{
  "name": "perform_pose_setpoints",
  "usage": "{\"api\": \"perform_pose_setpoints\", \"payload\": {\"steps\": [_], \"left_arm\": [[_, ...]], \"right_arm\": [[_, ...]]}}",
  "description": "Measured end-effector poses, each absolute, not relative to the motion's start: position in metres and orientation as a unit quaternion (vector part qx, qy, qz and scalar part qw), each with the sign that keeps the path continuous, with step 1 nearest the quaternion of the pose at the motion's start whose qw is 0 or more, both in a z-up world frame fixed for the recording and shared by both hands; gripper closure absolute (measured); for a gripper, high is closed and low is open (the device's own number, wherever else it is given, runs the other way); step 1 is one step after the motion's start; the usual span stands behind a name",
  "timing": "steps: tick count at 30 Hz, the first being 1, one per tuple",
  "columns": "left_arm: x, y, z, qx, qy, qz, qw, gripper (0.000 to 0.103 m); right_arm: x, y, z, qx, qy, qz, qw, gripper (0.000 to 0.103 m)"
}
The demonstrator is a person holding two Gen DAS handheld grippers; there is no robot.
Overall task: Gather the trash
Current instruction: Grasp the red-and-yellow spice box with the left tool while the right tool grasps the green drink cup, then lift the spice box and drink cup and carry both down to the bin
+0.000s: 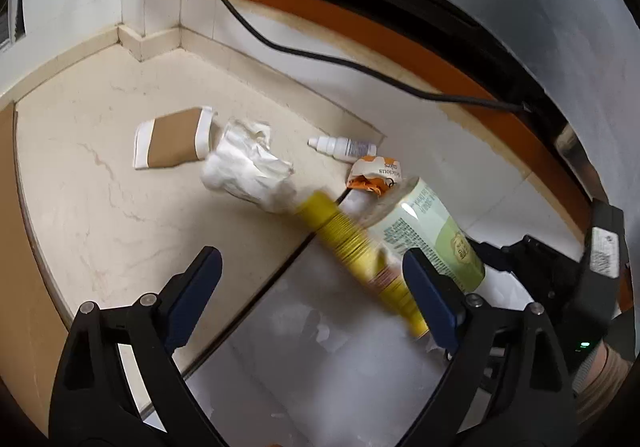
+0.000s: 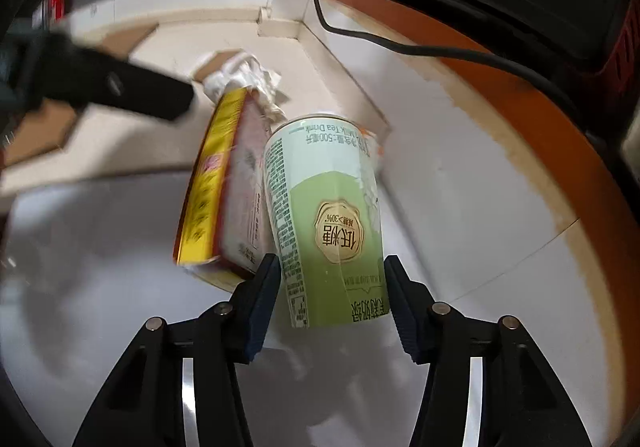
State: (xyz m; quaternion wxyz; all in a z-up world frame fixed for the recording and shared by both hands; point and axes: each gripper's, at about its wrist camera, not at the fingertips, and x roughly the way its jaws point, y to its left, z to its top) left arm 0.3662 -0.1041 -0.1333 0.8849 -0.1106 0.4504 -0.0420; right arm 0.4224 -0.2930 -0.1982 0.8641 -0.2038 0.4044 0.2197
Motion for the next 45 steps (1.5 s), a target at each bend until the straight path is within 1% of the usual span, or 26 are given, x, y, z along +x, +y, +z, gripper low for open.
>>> {"api": "perform_pose_setpoints", "payload": {"steps": [6, 11, 15, 16, 23, 27, 28, 29, 30, 31, 33, 34, 36, 45], "left_arm": [[0.355, -0.100, -0.141, -0.107, 0.461, -0.038, 0.880, 0.013], [0.349, -0.091, -0.154, -0.124, 0.483, -0.031, 0.866, 0.013], [0.348, -0.091, -0.159, -0.127, 0.490, -0.026, 0.862, 0.013], [0.348, -0.093, -0.159, -0.127, 0.491, -0.025, 0.862, 0.013], [0.359, -0.117, -0.167, -0.089, 0.509, -0.022, 0.856, 0.013], [0.369, -0.128, -0.184, -0.076, 0.533, 0.001, 0.842, 0.013], [0.370, -0.128, -0.188, -0.076, 0.538, 0.009, 0.840, 0.019], [0.371, -0.129, -0.192, -0.077, 0.541, 0.014, 0.837, 0.030], [0.372, -0.129, -0.195, -0.078, 0.544, 0.018, 0.835, 0.030], [0.370, -0.131, -0.193, -0.074, 0.535, 0.019, 0.841, 0.040], [0.365, -0.132, -0.191, -0.071, 0.531, 0.015, 0.844, 0.041], [0.363, -0.132, -0.191, -0.069, 0.530, 0.013, 0.845, 0.045], [0.354, -0.131, -0.189, -0.065, 0.528, 0.009, 0.847, 0.048], [0.277, -0.104, -0.161, -0.097, 0.504, -0.018, 0.858, 0.049]], "right_arm": [[0.402, -0.283, -0.192, -0.087, 0.455, 0.206, 0.862, 0.052], [0.384, -0.283, -0.195, -0.003, 0.484, 0.191, 0.854, 0.053], [0.362, -0.298, -0.203, 0.130, 0.513, 0.180, 0.829, 0.055], [0.356, -0.302, -0.206, 0.147, 0.513, 0.170, 0.828, 0.055], [0.324, -0.321, -0.206, 0.181, 0.481, 0.100, 0.852, 0.056], [0.312, -0.323, -0.206, 0.182, 0.472, 0.087, 0.858, 0.056], [0.311, -0.324, -0.206, 0.180, 0.472, 0.086, 0.859, 0.056], [0.308, -0.324, -0.205, 0.178, 0.471, 0.085, 0.860, 0.056], [0.305, -0.325, -0.205, 0.177, 0.470, 0.083, 0.861, 0.056], [0.303, -0.325, -0.205, 0.176, 0.469, 0.083, 0.861, 0.056], [0.302, -0.328, -0.203, 0.176, 0.469, 0.084, 0.862, 0.056], [0.301, -0.328, -0.204, 0.176, 0.468, 0.085, 0.862, 0.056], [0.299, -0.328, -0.203, 0.176, 0.468, 0.086, 0.862, 0.056], [0.276, -0.319, -0.204, 0.182, 0.472, 0.092, 0.858, 0.058]]}}
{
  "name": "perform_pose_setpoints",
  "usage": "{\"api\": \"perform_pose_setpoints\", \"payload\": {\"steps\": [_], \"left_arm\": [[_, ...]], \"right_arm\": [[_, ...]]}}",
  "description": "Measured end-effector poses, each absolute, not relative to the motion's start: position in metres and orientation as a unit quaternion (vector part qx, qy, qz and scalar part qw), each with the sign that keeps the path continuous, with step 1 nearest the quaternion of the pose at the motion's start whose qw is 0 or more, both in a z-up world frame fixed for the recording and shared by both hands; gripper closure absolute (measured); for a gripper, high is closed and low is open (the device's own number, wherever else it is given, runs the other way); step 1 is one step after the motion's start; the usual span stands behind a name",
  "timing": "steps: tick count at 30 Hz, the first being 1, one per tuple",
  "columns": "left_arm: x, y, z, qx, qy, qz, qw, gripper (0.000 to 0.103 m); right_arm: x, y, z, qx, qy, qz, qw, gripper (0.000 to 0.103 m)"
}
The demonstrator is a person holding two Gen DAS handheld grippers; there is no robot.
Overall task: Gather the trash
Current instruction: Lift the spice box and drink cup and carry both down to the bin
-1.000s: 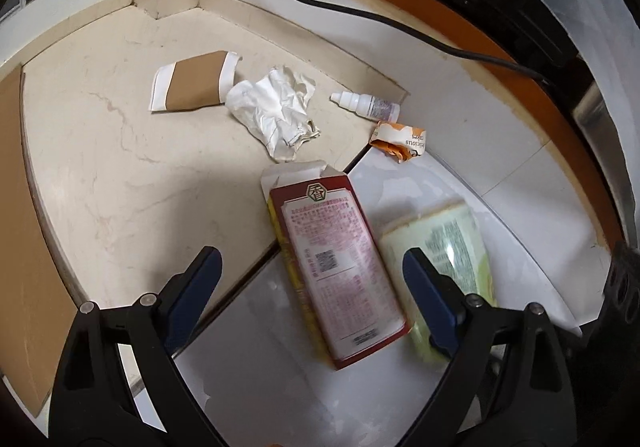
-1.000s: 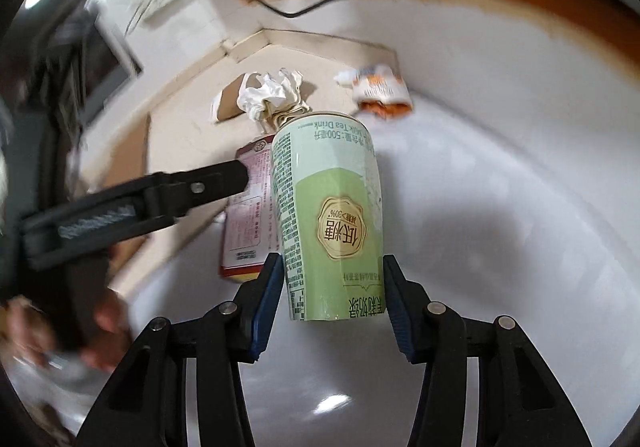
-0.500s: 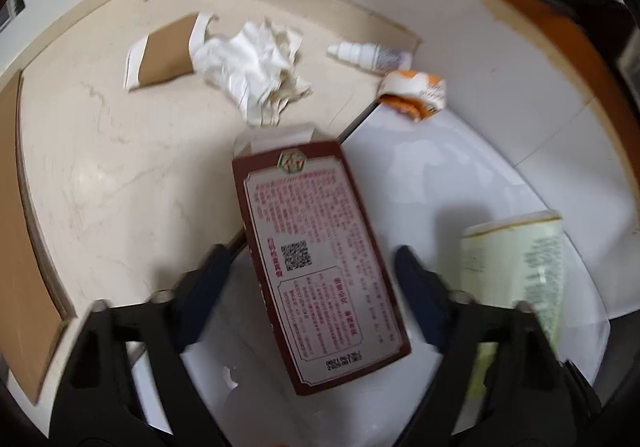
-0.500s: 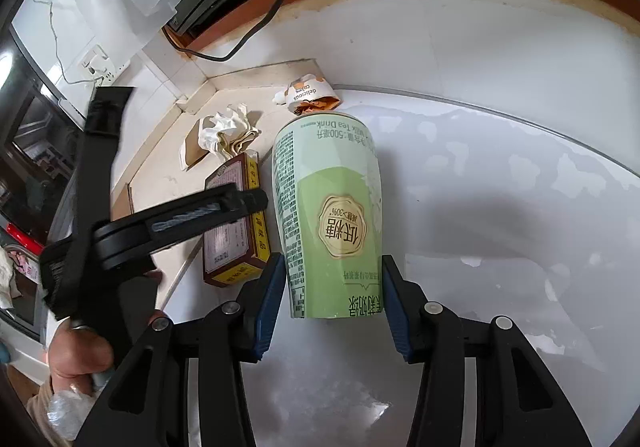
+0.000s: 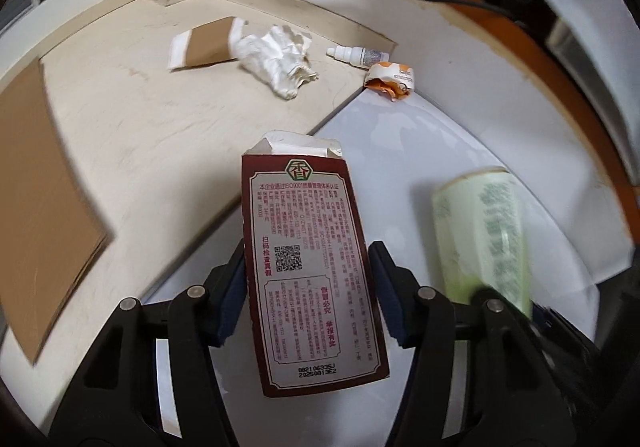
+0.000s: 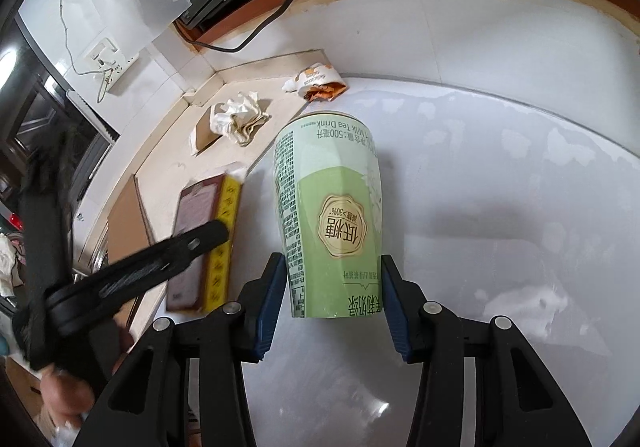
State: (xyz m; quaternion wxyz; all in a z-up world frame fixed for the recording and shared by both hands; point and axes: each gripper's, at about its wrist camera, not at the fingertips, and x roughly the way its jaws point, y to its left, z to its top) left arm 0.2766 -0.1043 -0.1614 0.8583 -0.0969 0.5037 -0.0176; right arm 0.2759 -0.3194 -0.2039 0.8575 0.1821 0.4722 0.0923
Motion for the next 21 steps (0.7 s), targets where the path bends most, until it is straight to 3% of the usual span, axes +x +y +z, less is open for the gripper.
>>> {"api": "perform_pose_setpoints", "payload": {"steps": [21], "left_arm": [[0.064, -0.018, -0.127, -0.059, 0.487, 0.011, 0.871, 0.049]], "right_arm": [[0.139, -0.212, -0.177, 0.157, 0.486, 0.208, 0.834, 0.058]]}}
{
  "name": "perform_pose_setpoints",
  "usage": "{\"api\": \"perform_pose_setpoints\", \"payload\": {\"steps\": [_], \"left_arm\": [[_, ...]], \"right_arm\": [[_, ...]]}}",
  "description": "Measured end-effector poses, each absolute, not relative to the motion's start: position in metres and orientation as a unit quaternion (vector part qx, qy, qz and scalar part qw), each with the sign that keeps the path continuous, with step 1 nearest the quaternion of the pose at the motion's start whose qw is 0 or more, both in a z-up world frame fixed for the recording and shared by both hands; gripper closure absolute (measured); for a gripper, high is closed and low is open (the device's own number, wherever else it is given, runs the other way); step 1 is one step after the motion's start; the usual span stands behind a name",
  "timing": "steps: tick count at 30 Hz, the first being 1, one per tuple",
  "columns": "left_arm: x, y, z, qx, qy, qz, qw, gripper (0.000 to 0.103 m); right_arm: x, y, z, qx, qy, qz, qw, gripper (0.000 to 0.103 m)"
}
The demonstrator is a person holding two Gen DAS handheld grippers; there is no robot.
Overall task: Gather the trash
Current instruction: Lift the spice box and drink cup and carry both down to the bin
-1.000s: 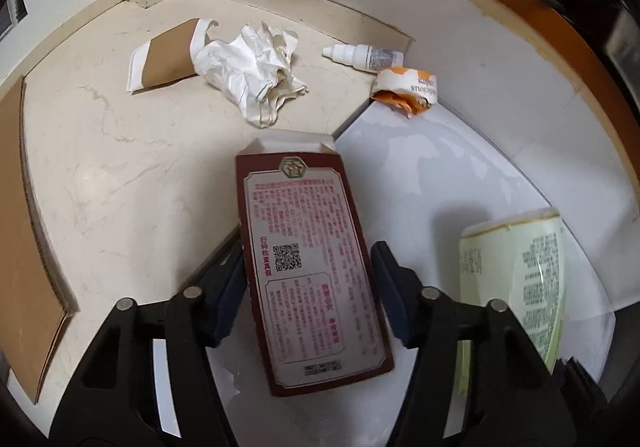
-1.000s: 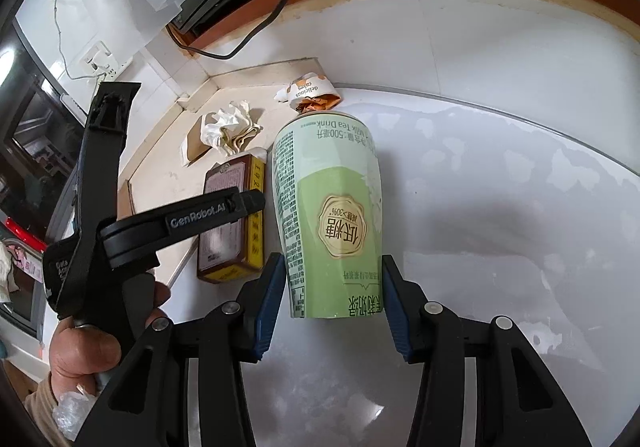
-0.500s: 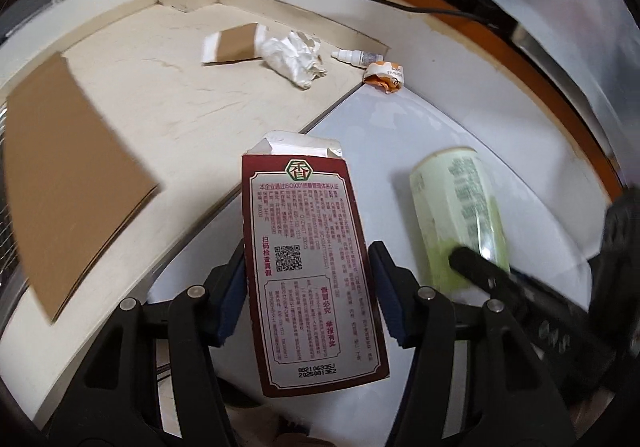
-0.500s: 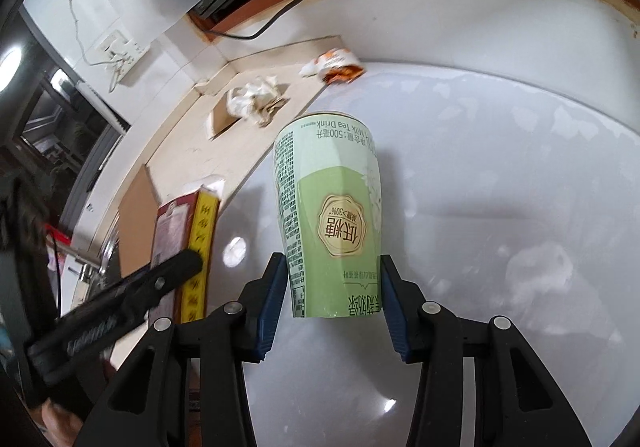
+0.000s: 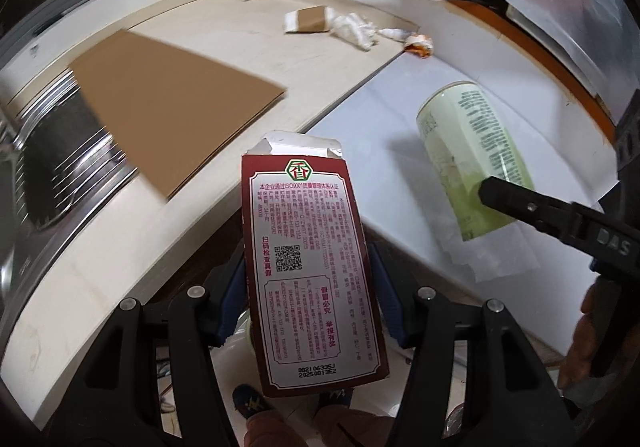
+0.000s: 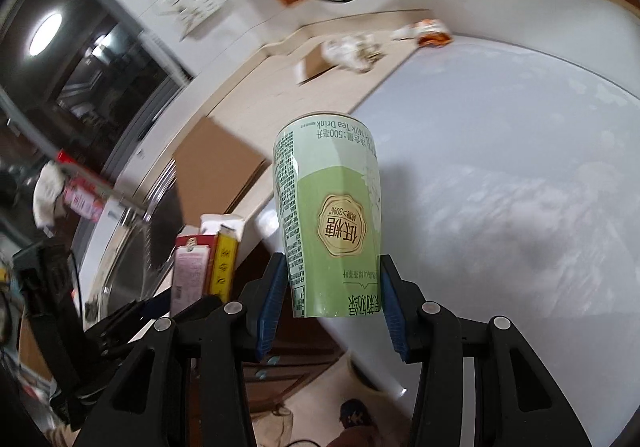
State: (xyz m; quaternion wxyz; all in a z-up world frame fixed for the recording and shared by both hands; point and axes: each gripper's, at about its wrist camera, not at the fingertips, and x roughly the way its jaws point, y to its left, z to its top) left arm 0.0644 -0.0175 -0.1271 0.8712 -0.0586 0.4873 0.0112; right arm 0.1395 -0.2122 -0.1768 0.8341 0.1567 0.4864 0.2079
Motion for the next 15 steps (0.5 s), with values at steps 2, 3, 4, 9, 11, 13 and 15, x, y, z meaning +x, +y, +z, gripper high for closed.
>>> {"api": "perform_pose_setpoints", "payload": {"steps": [2, 3, 4, 9, 11, 13, 15], "left_arm": [[0.054, -0.008, -0.131, -0.065, 0.490, 0.018, 0.869, 0.049], [0.049, -0.003, -0.133, -0.068, 0.492, 0.020, 0.868, 0.049], [0.042, 0.002, -0.137, -0.072, 0.494, 0.022, 0.866, 0.049], [0.016, 0.013, -0.155, -0.060, 0.503, 0.033, 0.862, 0.049], [0.007, 0.015, -0.164, -0.060, 0.508, 0.032, 0.858, 0.049], [-0.001, 0.016, -0.178, -0.057, 0.520, 0.034, 0.852, 0.049], [-0.009, 0.016, -0.193, -0.053, 0.530, 0.034, 0.845, 0.049]], "right_arm": [[0.123, -0.195, -0.177, 0.144, 0.491, 0.224, 0.829, 0.058], [0.117, -0.188, -0.177, 0.139, 0.494, 0.231, 0.827, 0.058], [0.109, -0.180, -0.178, 0.132, 0.497, 0.239, 0.824, 0.058], [0.071, -0.147, -0.191, 0.087, 0.509, 0.262, 0.815, 0.058], [0.055, -0.137, -0.201, 0.068, 0.516, 0.263, 0.812, 0.058], [0.042, -0.128, -0.214, 0.050, 0.524, 0.262, 0.809, 0.058], [0.030, -0.121, -0.226, 0.028, 0.530, 0.260, 0.807, 0.058]]}}
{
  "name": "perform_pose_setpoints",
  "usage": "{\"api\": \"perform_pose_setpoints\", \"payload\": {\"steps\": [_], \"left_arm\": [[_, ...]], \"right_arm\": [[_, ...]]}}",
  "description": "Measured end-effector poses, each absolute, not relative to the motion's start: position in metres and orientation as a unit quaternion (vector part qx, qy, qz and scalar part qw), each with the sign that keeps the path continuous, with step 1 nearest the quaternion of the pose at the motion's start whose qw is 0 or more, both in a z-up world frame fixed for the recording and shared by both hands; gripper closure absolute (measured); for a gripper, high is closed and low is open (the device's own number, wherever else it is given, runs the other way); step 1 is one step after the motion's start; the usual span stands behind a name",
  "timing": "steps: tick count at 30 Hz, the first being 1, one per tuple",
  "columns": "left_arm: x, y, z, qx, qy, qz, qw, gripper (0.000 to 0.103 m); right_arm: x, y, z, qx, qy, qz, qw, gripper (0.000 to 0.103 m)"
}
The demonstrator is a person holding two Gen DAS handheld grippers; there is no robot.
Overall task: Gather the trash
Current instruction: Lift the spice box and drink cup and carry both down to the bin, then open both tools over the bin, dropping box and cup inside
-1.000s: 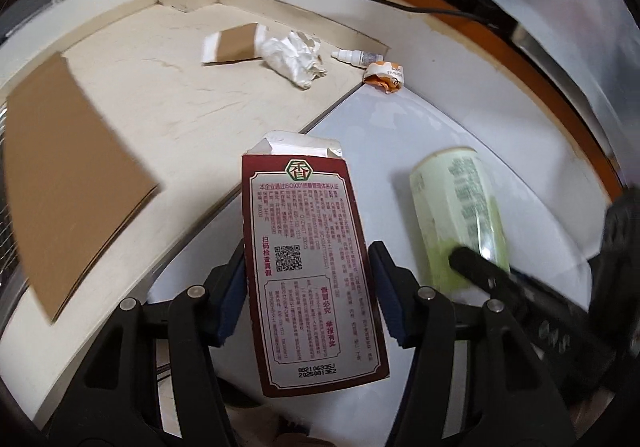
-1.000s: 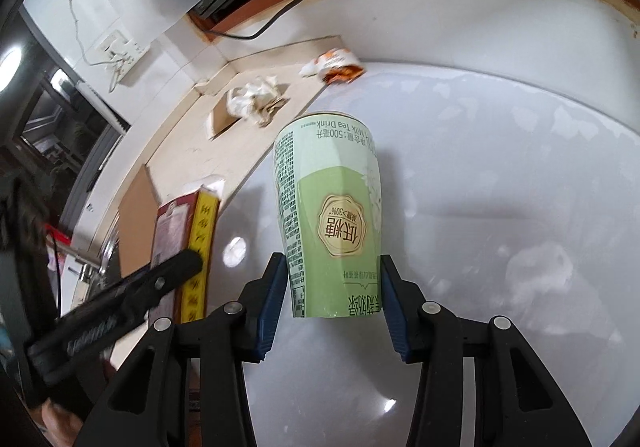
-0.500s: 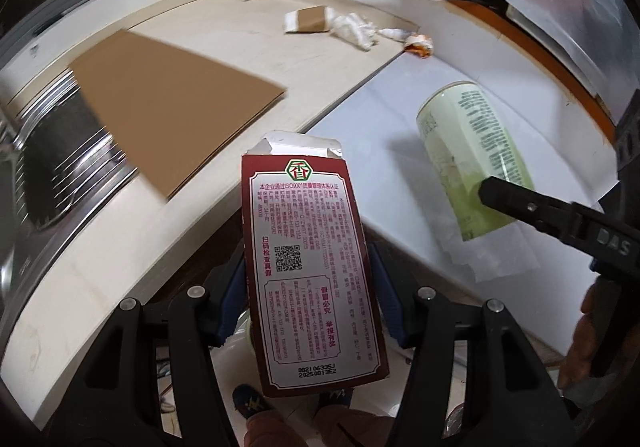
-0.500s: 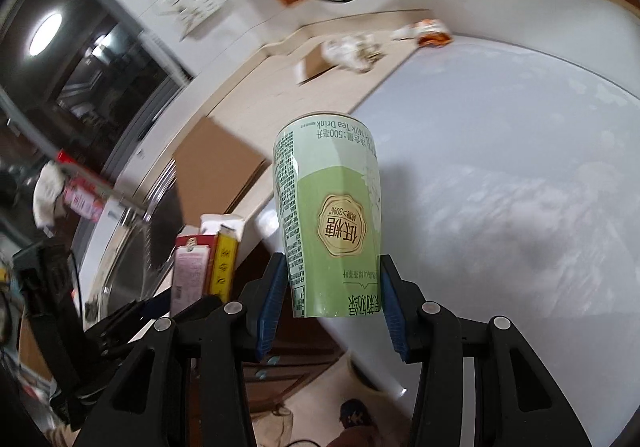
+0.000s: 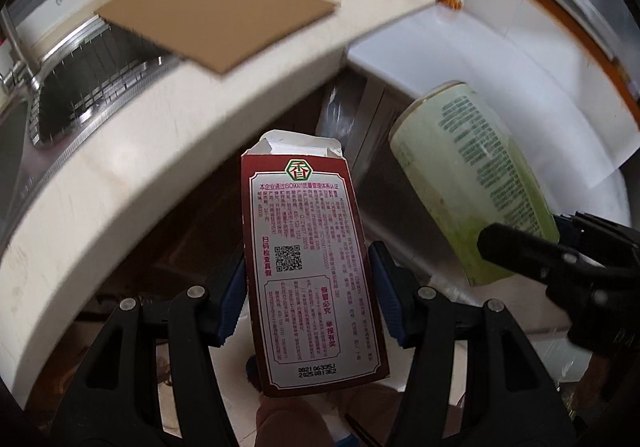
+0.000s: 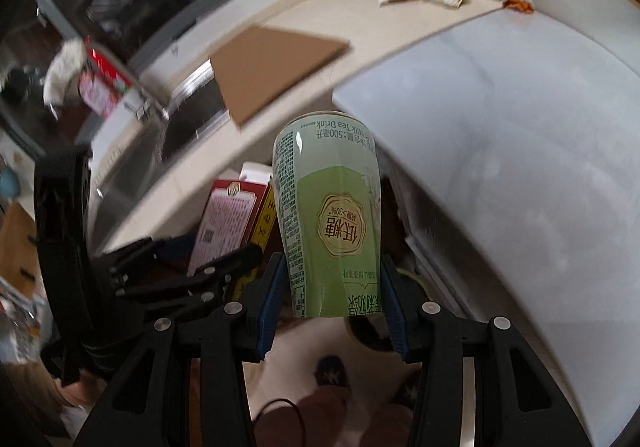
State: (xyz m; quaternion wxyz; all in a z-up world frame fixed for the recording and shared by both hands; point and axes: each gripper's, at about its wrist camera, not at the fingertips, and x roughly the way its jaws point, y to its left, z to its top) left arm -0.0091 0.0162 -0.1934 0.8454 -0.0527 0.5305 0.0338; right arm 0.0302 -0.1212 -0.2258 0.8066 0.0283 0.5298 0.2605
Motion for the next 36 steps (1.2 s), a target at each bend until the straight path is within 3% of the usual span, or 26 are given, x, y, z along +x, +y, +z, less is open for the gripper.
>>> {"api": "perform_pose_setpoints", "payload": {"steps": [6, 17, 23, 25, 28, 36], "left_arm": [[-0.026, 0.012, -0.251, -0.043, 0.563, 0.023, 0.825, 0.048], [-0.013, 0.018, -0.386, -0.053, 0.608, 0.004, 0.792, 0.048], [-0.005, 0.023, -0.445, -0.069, 0.614, -0.008, 0.786, 0.045], [-0.003, 0.025, -0.458, -0.073, 0.620, -0.018, 0.781, 0.041], [0.005, 0.033, -0.467, -0.071, 0.623, -0.023, 0.779, 0.016], [-0.006, 0.044, -0.448, -0.066, 0.613, -0.003, 0.787, 0.012]], "right_arm": [[0.009, -0.112, -0.286, 0.001, 0.571, 0.239, 0.785, 0.058], [0.006, -0.104, -0.445, 0.009, 0.659, 0.181, 0.730, 0.057], [0.024, -0.095, -0.521, 0.023, 0.682, 0.181, 0.709, 0.048], [0.028, -0.094, -0.540, 0.038, 0.684, 0.184, 0.705, 0.046], [0.038, -0.106, -0.558, 0.043, 0.686, 0.185, 0.702, 0.044], [0.028, -0.100, -0.532, 0.051, 0.676, 0.210, 0.705, 0.039]]}}
